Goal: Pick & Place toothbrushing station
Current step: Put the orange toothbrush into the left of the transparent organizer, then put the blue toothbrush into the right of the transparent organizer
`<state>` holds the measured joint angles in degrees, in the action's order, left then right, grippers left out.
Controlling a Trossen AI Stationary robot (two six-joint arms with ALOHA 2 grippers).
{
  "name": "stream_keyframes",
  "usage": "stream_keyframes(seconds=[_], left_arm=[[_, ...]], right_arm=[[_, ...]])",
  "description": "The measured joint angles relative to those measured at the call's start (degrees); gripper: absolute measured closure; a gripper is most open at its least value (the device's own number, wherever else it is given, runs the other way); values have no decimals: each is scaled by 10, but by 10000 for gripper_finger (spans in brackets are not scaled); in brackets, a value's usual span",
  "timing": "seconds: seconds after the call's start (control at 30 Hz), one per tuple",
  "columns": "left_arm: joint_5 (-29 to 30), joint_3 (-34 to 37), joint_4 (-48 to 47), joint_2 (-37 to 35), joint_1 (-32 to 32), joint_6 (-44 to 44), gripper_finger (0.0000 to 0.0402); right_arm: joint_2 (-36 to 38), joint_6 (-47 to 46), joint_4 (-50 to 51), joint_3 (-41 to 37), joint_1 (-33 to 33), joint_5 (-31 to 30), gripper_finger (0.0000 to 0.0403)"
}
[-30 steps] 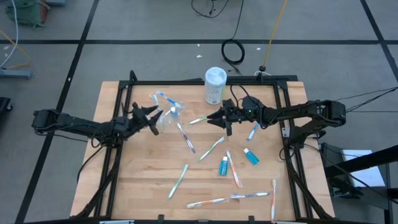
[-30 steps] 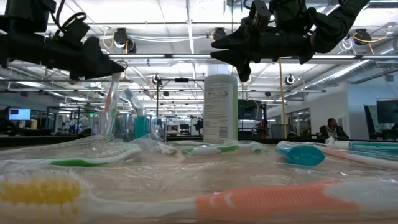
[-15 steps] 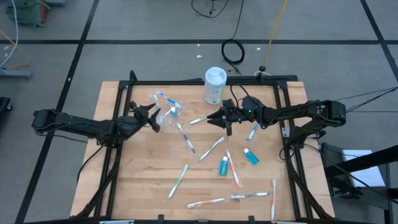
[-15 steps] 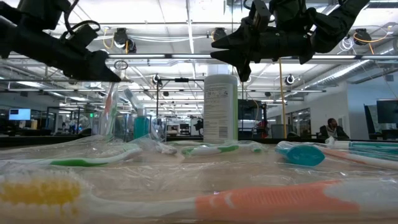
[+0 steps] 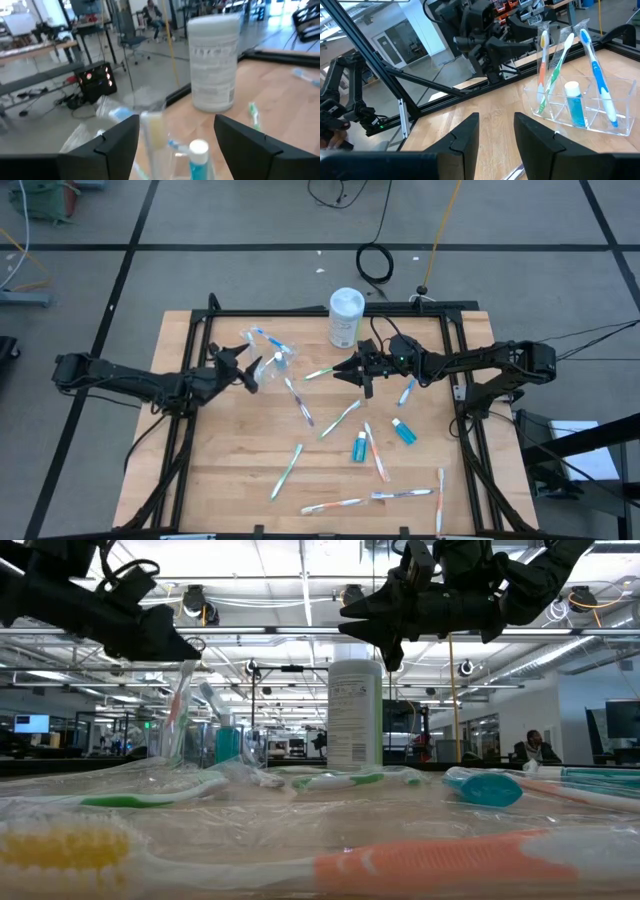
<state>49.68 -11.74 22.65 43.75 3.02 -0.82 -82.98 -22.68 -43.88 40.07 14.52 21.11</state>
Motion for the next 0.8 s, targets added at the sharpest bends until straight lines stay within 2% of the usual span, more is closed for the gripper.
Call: stream_keyframes(seconds=[0.13,0.33,0.47,0.63,0.8], left_arm=[[2,-26,-12,0,17,28,142],[31,-102,-76,0,39,70,155],[22,-138,-93,0,49,75,155],[-34,-143,-98,1,62,42,156],[-165,-143,-100,3,69,14,156]], right_arm=[[0,0,0,0,0,0,289],[0,0,0,0,0,0,289],[0,0,0,0,0,0,289],[0,0,0,0,0,0,289],[0,0,0,0,0,0,289]])
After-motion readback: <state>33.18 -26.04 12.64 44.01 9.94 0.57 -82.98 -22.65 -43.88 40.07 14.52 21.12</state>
